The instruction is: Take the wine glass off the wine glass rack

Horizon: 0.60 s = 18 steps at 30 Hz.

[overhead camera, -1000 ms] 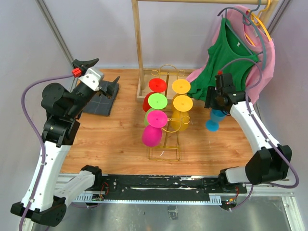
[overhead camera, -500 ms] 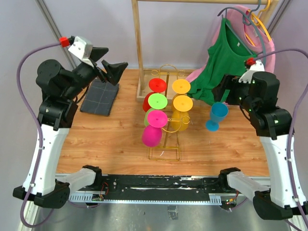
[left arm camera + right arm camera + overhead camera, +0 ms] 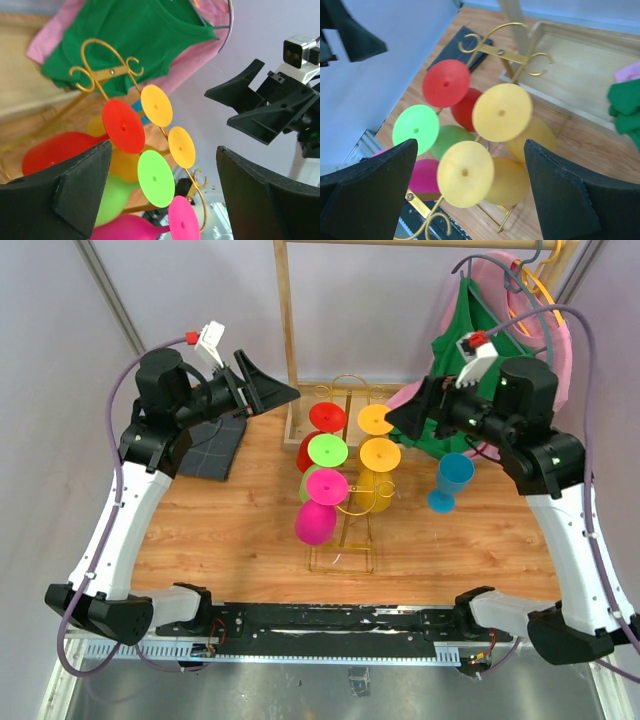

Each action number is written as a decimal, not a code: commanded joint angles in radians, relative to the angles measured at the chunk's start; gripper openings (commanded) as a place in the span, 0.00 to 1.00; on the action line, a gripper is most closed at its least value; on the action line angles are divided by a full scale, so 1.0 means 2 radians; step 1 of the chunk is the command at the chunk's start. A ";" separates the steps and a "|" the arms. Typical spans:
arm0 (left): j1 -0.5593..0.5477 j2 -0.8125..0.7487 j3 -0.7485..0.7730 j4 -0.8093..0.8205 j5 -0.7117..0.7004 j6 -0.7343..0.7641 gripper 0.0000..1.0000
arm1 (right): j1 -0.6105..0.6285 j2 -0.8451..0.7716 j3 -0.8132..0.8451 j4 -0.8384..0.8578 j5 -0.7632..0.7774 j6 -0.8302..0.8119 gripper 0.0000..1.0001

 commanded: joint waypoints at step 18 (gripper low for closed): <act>0.012 0.050 -0.067 0.031 0.091 -0.119 0.76 | 0.078 0.006 -0.005 0.017 0.137 -0.020 0.99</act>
